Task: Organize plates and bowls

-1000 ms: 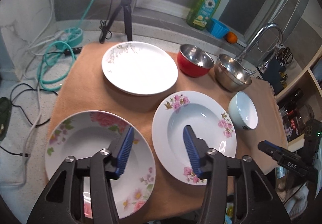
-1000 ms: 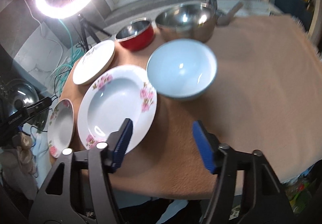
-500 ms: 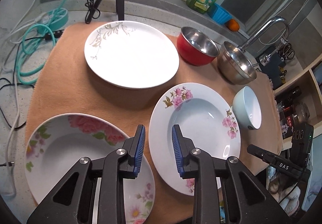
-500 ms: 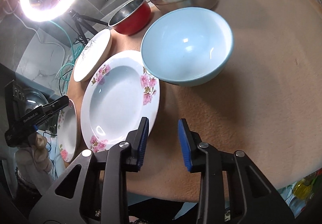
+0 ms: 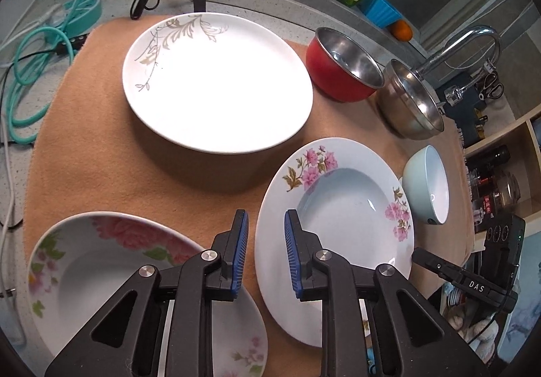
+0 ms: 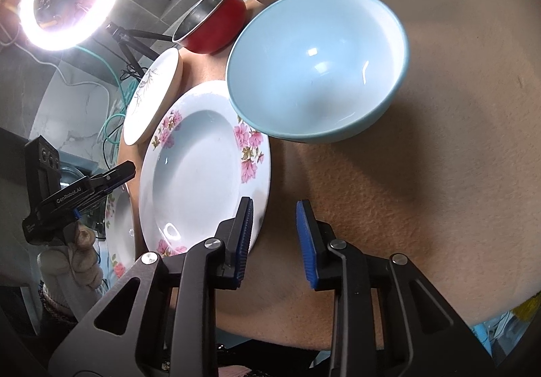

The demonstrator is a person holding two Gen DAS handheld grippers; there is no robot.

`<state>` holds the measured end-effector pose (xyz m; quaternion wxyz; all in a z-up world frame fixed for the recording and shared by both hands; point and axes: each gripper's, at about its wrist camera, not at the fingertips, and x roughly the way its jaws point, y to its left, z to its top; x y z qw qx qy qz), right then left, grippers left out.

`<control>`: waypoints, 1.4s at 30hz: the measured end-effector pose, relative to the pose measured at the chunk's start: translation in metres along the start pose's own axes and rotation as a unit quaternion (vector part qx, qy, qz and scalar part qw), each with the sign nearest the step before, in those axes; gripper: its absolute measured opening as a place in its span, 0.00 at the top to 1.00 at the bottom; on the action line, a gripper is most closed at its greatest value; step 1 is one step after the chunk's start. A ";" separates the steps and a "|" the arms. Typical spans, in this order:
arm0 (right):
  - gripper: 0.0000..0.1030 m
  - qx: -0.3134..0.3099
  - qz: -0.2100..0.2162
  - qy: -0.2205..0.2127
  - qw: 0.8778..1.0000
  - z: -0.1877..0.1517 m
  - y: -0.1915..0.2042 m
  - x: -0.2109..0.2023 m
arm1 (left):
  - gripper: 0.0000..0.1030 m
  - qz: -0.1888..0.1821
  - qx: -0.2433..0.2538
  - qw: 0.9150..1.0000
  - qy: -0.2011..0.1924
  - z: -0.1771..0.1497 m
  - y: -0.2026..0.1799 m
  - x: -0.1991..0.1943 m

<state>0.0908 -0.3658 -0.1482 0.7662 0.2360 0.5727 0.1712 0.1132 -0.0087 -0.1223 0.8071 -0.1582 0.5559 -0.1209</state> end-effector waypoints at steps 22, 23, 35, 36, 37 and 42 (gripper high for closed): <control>0.78 0.002 0.015 0.009 1.000 0.004 0.001 0.009 | 0.85 -0.022 -0.012 0.999 0.041 0.010 0.007 0.021; 0.78 0.002 0.017 0.010 1.000 0.004 0.000 0.010 | 0.86 -0.024 -0.010 0.999 0.042 0.010 0.006 0.022; 0.86 -0.005 0.019 0.012 1.000 0.002 0.006 0.011 | 0.86 -0.024 -0.007 0.999 0.043 0.010 0.005 0.022; 0.86 -0.006 0.017 0.012 1.000 0.002 0.007 0.011 | 0.86 -0.023 -0.006 0.999 0.043 0.010 0.004 0.022; 0.86 -0.006 0.016 0.013 1.000 0.002 0.007 0.010 | 0.86 -0.022 -0.005 0.999 0.043 0.009 0.004 0.021; 0.85 -0.010 0.013 0.017 1.000 0.001 0.008 0.010 | 0.86 -0.021 -0.008 0.999 0.045 0.005 0.003 0.020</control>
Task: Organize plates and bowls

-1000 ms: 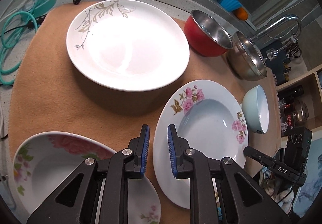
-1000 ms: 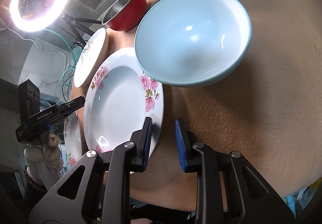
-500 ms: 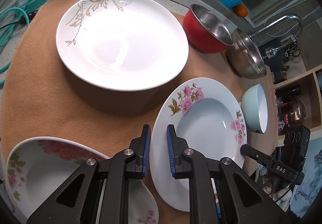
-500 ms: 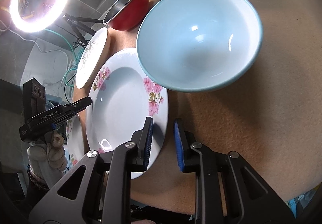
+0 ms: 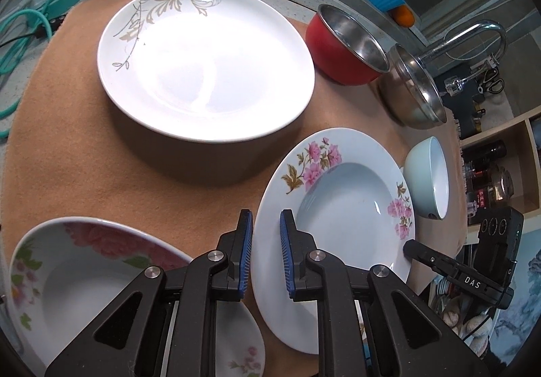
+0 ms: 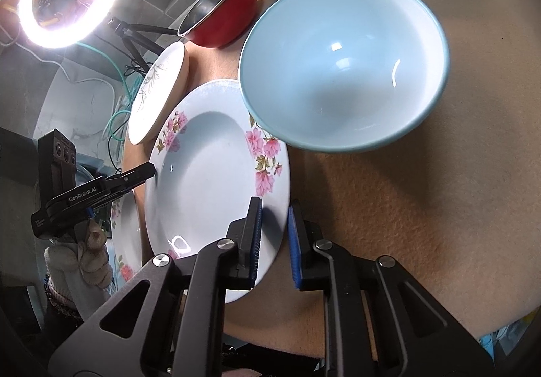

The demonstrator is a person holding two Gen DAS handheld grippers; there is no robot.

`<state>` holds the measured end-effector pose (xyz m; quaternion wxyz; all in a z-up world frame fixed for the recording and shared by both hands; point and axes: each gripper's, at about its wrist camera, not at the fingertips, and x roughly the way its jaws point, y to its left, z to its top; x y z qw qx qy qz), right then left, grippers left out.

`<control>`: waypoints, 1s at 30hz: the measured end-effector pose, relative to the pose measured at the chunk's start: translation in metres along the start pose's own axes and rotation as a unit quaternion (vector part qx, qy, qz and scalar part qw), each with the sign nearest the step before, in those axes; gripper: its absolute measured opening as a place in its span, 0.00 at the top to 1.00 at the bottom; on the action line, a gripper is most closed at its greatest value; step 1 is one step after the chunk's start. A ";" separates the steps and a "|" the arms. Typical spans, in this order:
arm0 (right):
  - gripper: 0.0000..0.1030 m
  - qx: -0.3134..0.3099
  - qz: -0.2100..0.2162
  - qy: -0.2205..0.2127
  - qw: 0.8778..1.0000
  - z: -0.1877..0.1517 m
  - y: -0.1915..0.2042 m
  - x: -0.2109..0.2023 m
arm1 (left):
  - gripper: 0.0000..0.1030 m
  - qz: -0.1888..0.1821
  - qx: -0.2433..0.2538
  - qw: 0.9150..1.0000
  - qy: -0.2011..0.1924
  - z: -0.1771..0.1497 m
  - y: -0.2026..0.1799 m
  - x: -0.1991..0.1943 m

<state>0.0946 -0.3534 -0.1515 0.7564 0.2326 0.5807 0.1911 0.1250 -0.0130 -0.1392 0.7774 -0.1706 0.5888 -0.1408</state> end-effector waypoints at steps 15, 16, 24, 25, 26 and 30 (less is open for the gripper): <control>0.85 0.000 0.000 0.017 1.000 -0.012 -0.001 0.001 | 0.86 0.012 0.008 1.000 0.001 -0.020 -0.014 -0.002; 0.85 0.001 0.000 0.017 1.000 -0.012 -0.001 0.001 | 0.86 0.012 0.009 1.000 0.002 -0.021 -0.015 -0.002; 0.85 0.001 0.000 0.021 1.000 -0.016 -0.002 -0.001 | 0.85 0.014 0.014 1.000 0.004 -0.029 -0.023 0.001; 0.85 0.001 0.001 0.022 1.000 -0.017 -0.002 0.000 | 0.85 0.014 0.015 1.000 0.004 -0.029 -0.024 0.001; 0.85 0.001 0.001 0.022 1.000 -0.019 -0.002 -0.001 | 0.85 0.014 0.015 1.000 0.004 -0.030 -0.025 0.002; 0.85 -0.001 0.001 0.025 1.000 -0.021 -0.001 -0.001 | 0.85 0.016 0.016 1.000 0.003 -0.033 -0.026 0.001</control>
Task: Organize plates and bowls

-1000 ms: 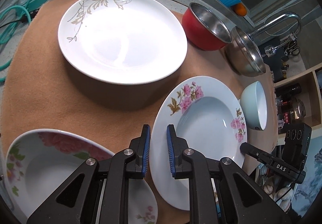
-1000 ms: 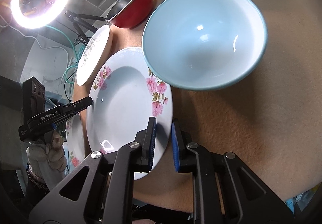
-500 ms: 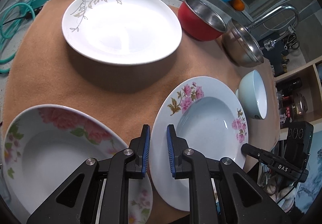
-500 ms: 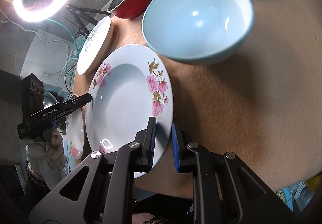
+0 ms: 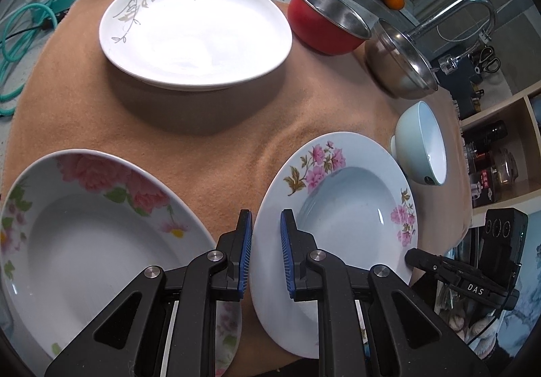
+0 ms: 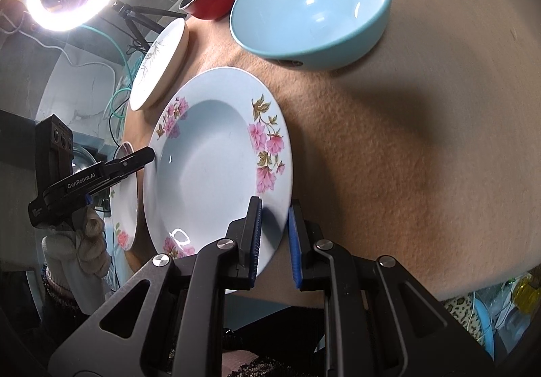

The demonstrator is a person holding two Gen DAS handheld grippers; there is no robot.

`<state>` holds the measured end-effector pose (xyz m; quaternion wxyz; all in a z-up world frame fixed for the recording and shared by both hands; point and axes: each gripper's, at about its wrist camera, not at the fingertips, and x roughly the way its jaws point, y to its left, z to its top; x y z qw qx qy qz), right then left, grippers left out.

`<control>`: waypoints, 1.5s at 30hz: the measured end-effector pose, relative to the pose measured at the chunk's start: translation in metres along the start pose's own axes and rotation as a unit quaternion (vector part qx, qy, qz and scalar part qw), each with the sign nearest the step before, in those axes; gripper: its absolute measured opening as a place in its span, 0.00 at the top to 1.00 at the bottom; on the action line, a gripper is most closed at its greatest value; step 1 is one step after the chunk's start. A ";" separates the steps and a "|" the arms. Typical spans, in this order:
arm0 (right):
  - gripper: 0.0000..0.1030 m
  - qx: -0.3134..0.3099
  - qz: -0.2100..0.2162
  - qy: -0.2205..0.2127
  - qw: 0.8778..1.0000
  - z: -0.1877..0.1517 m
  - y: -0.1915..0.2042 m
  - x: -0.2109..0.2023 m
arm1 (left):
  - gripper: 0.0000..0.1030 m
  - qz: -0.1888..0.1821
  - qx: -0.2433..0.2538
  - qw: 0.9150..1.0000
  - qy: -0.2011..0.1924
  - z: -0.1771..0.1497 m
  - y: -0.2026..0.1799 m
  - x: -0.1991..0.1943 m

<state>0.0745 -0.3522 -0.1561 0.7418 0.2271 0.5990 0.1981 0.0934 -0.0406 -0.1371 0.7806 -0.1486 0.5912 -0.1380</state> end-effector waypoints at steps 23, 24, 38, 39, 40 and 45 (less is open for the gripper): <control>0.78 -0.025 -0.042 -0.012 0.999 -0.002 0.004 -0.006 | 0.85 0.017 0.003 1.000 -0.022 -0.001 0.001 -0.011; 0.78 -0.026 -0.043 -0.015 0.999 -0.002 0.003 -0.009 | 0.85 0.017 0.001 1.000 -0.026 -0.001 0.003 -0.014; 0.59 -0.090 -0.047 -0.068 0.992 0.005 0.043 -0.040 | 0.85 0.019 -0.032 0.995 -0.087 -0.012 0.017 -0.059; 0.59 -0.095 -0.047 -0.067 0.992 0.006 0.049 -0.039 | 0.85 0.020 -0.037 0.995 -0.092 -0.014 0.019 -0.062; 0.59 -0.103 -0.042 -0.066 0.992 0.008 0.055 -0.037 | 0.85 0.021 -0.044 0.994 -0.097 -0.017 0.022 -0.066; 0.59 -0.136 -0.024 -0.052 0.989 0.012 0.081 -0.022 | 0.85 0.037 -0.074 0.989 -0.119 -0.034 0.040 -0.084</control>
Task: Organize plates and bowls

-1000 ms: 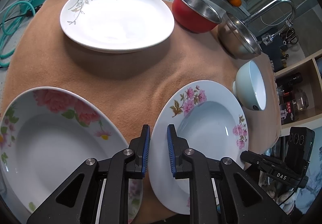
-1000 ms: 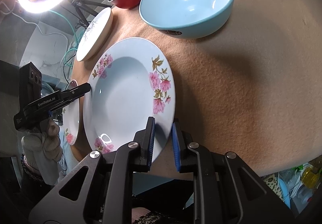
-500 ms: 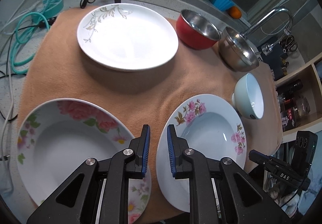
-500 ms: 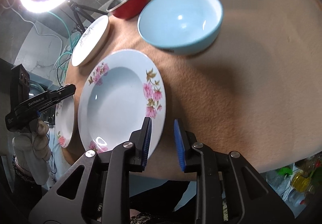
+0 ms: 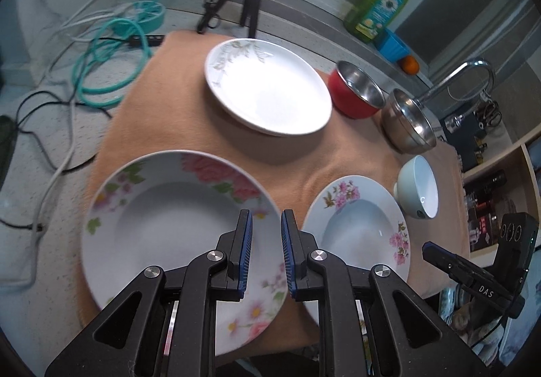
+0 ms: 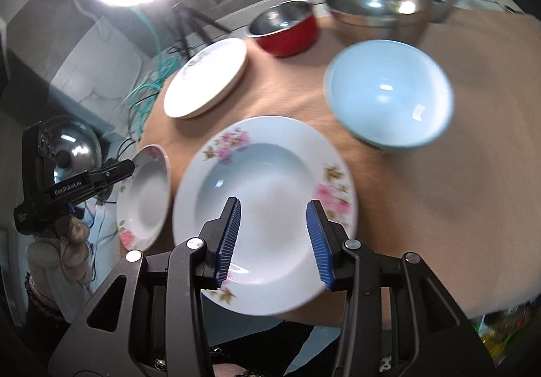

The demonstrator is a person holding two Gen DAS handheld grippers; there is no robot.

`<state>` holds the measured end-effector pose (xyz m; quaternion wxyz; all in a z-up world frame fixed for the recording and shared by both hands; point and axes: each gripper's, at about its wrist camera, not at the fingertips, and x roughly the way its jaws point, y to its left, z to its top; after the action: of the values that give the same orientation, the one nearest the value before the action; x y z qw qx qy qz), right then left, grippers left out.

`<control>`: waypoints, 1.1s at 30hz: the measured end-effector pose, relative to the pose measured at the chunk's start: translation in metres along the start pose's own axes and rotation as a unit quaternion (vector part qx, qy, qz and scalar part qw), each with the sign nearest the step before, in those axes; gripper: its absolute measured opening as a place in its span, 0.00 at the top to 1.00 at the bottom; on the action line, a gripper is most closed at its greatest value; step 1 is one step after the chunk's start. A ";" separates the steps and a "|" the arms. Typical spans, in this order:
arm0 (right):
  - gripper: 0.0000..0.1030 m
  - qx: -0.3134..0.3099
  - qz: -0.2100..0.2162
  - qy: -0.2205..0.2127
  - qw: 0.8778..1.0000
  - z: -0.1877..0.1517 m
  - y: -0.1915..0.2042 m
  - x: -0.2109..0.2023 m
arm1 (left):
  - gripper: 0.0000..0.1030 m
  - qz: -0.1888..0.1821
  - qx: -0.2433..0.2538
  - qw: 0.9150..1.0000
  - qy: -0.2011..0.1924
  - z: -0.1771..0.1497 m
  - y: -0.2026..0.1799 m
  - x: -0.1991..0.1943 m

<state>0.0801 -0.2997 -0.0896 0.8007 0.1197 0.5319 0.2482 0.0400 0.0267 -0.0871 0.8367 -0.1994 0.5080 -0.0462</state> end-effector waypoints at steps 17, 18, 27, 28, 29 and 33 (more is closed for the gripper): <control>0.59 -0.094 0.050 0.056 0.993 0.030 0.078 0.068 | 0.85 0.067 -0.130 0.988 -0.046 -0.043 0.088 -0.045; 0.59 -0.096 0.052 0.060 0.992 0.031 0.080 0.072 | 0.85 0.067 -0.135 0.988 -0.045 -0.045 0.092 -0.044; 0.59 -0.134 0.052 0.081 0.986 0.039 0.111 0.105 | 0.85 0.066 -0.172 0.982 -0.035 -0.055 0.117 -0.037; 0.59 -0.135 0.053 0.084 0.986 0.040 0.113 0.109 | 0.85 0.064 -0.174 0.982 -0.034 -0.056 0.120 -0.036; 0.59 -0.137 0.053 0.088 0.985 0.040 0.115 0.114 | 0.85 0.063 -0.176 0.982 -0.032 -0.056 0.121 -0.035; 0.59 -0.138 0.056 0.098 0.984 0.042 0.118 0.125 | 0.85 0.056 -0.186 0.981 -0.028 -0.059 0.124 -0.032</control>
<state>0.1252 -0.1307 -0.1175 0.7383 0.0123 0.5608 0.3744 -0.0419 0.1329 -0.1316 0.8002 -0.3240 0.4945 0.1012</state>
